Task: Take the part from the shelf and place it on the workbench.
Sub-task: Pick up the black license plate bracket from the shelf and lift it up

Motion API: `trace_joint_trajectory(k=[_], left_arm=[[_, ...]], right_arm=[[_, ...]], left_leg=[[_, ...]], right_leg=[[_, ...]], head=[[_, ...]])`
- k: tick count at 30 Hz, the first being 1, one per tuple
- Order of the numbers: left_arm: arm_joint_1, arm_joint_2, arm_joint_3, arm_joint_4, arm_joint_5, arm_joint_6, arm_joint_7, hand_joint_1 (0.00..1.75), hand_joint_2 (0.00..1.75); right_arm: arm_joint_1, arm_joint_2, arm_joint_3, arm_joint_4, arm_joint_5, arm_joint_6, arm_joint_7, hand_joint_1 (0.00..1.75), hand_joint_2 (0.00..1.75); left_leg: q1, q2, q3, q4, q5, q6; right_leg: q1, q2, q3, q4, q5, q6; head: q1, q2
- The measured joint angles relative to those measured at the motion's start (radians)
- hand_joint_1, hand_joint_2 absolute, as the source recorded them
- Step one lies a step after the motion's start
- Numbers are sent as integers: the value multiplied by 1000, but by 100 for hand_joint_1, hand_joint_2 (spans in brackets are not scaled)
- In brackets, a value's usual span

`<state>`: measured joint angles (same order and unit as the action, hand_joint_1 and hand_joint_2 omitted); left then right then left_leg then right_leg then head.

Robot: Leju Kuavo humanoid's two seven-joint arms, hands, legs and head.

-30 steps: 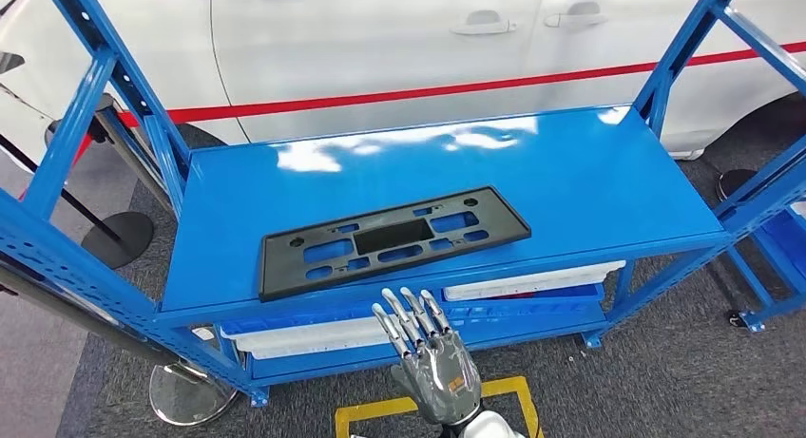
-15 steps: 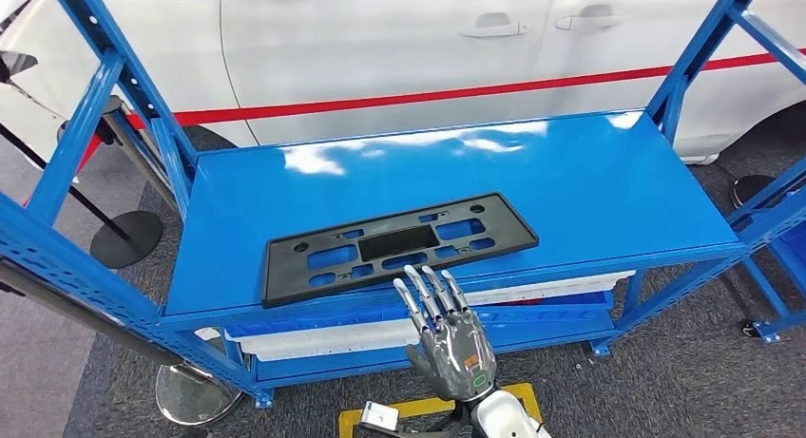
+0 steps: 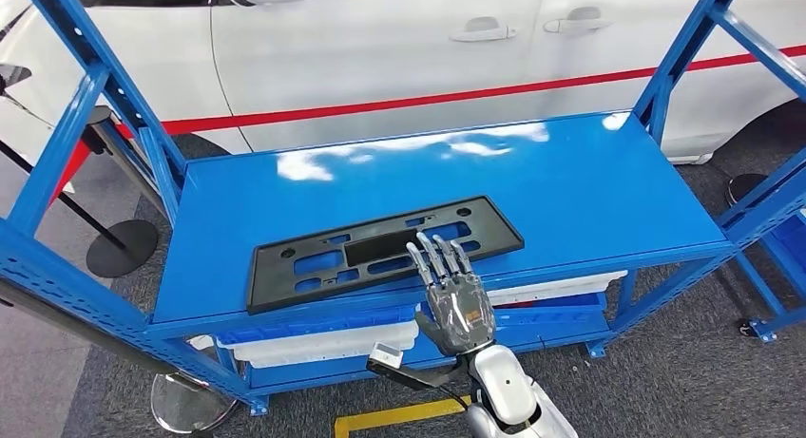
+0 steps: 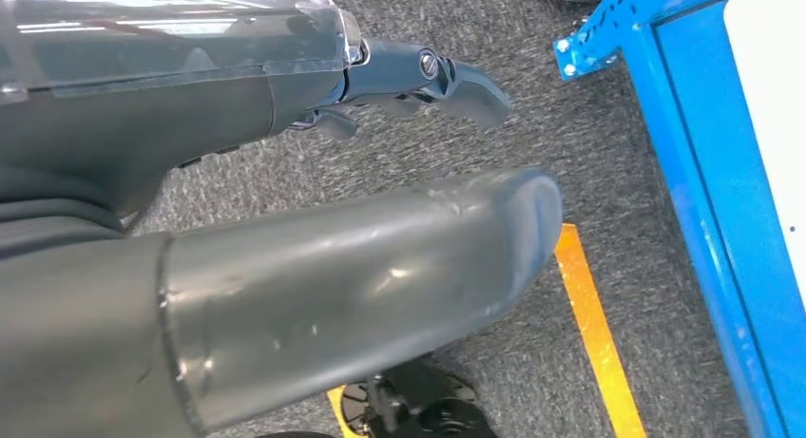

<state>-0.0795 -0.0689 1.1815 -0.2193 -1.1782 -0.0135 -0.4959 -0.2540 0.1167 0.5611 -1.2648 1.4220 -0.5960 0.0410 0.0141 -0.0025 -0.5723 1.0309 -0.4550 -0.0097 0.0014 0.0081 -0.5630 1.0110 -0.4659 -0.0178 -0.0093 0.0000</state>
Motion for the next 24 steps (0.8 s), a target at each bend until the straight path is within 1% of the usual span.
trace_joint_trajectory(k=[1, 3, 4, 5, 6, 8, 9, 10, 11, 12, 13, 14, 15, 16, 17, 18, 19, 20, 21, 22, 23, 24], left_arm=[[0, 0, -1, 0, 1, -1, -1, 0, 0], [0, -1, -3, 0, 1, -3, -1, 0, 0], [0, -2, -3, 0, 1, -4, -2, 0, 0], [0, -2, -4, 0, 1, -4, -2, 0, 0], [-1, -3, -4, 0, 1, -5, -2, 0, 0], [-1, -4, -4, 0, 1, -5, -3, 0, 0], [0, -4, -4, 0, 1, -5, -3, 0, 0], [0, -5, -4, 0, 1, -4, -2, 0, 0], [1, -6, -4, 0, 1, -4, -2, 0, 0], [1, -7, -4, 0, 1, -4, -2, 0, 0], [1, -8, -4, 0, 1, -4, -2, 0, 0], [0, -9, -4, 0, 1, -4, -2, 0, 0], [0, -10, -4, 0, 1, -4, -2, 0, 0], [0, -10, -4, 0, 1, -4, -2, 0, 0], [0, -10, -4, 0, 1, -4, -2, 0, 0], [0, -10, -4, 0, 1, -4, -2, 0, 0], [0, -11, -4, 0, 1, -4, -2, 0, 0], [0, -12, -5, 0, 1, -4, -2, 0, 0], [0, -13, -5, 0, 1, -4, -2, 0, 0], [0, -14, -5, 0, 1, -3, -2, 0, 0], [0, -14, -5, 0, 1, -2, -2, 0, 0], [2, -14, -5, 0, 0, -2, -2, 0, 0]], right_arm=[[-8, 4, -1, 11, 0, 4, 0, 0, 175], [-21, 12, -2, 31, 0, 12, -1, 0, 175], [-25, 14, -2, 39, 0, 15, -1, 0, 175], [-29, 17, -2, 46, 1, 18, -1, 0, 175], [-32, 18, -2, 53, 2, 20, -1, 0, 175], [-36, 19, -2, 70, 5, 24, -1, 0, 175], [-36, 19, -2, 80, 6, 26, 0, 0, 175], [-36, 19, -2, 89, 7, 28, 0, 0, 175], [-36, 19, -2, 96, 7, 29, 1, 0, 175], [-37, 19, -2, 101, 8, 29, 1, 0, 175], [-39, 20, -2, 105, 8, 29, 1, 0, 175], [-41, 21, -2, 108, 9, 29, 1, 0, 175], [-43, 22, -2, 110, 9, 29, 1, 0, 175], [-44, 23, -2, 112, 9, 29, 2, 0, 175], [-44, 24, -2, 115, 9, 29, 2, 0, 175], [-44, 25, -2, 116, 9, 29, 2, 0, 175], [-45, 27, -2, 118, 9, 29, 2, 0, 175], [-46, 29, -2, 120, 10, 29, 2, 0, 175], [-47, 32, -2, 121, 11, 30, 2, 0, 175], [-48, 34, -2, 124, 12, 31, 2, 0, 175], [-49, 35, -2, 127, 14, 32, 3, 0, 175], [-48, 36, -2, 130, 16, 33, 3, 0, 175]], left_leg=[[-3, -1, 3, -9, -3, 4], [-1, -1, 3, -16, 2, 15], [2, 0, 5, -19, 5, 20], [5, 0, 6, -23, 8, 26], [6, 1, 7, -26, 9, 30], [6, 1, 6, -26, 8, 34], [6, 1, 7, -26, 8, 34], [6, 1, 8, -25, 7, 34], [6, 0, 10, -25, 5, 33], [6, 0, 13, -25, 3, 31], [5, -1, 16, -25, 0, 28], [4, -2, 18, -23, -2, 23], [2, -2, 18, -22, -5, 18], [1, -2, 17, -22, -6, 12], [1, -2, 16, -23, -6, 6], [2, -2, 17, -25, -7, -1], [3, -2, 17, -20, -13, -7], [5, -1, 11, -1, -27, -12], [6, -1, -6, 38, -51, -16], [6, -1, -34, 100, -83, -18], [7, -1, -69, 172, -115, -20], [6, -1, -101, 235, -135, -22]], right_leg=[[1, 0, -1, 1, 0, 4], [0, 0, -2, 1, -2, 14], [-1, -1, -5, 8, -9, 19], [-1, -1, -15, 33, -26, 24], [-3, -2, -37, 81, -54, 28], [-6, -3, -108, 221, -116, 34], [-8, -3, -137, 275, -130, 36], [-10, -3, -150, 290, -122, 37], [-11, -3, -141, 263, -94, 36], [-12, -4, -114, 202, -54, 34], [-12, -4, -79, 126, -18, 31], [-10, -5, -51, 63, 6, 27], [-8, -5, -33, 22, 18, 23], [-6, -4, -27, 5, 19, 20], [-3, -3, -29, 4, 18, 16], [-4, -2, -28, 1, 19, 10], [-5, -2, -26, -2, 21, 4], [-6, -2, -22, -7, 22, -4], [-8, -3, -18, -11, 23, -9], [-7, -4, -17, -12, 22, -13], [-5, -4, -16, -11, 21, -17], [-3, -4, -16, -11, 20, -18]], head=[[0, 0], [0, 0], [1, 0], [3, 0], [5, 0], [8, 0], [8, 0], [8, 0], [8, 0], [8, 0], [8, 0], [8, 0], [7, 0], [7, 0], [6, 0], [6, 0], [6, 0], [4, 0], [2, 0], [-1, 0], [-3, 0], [-4, 0]])
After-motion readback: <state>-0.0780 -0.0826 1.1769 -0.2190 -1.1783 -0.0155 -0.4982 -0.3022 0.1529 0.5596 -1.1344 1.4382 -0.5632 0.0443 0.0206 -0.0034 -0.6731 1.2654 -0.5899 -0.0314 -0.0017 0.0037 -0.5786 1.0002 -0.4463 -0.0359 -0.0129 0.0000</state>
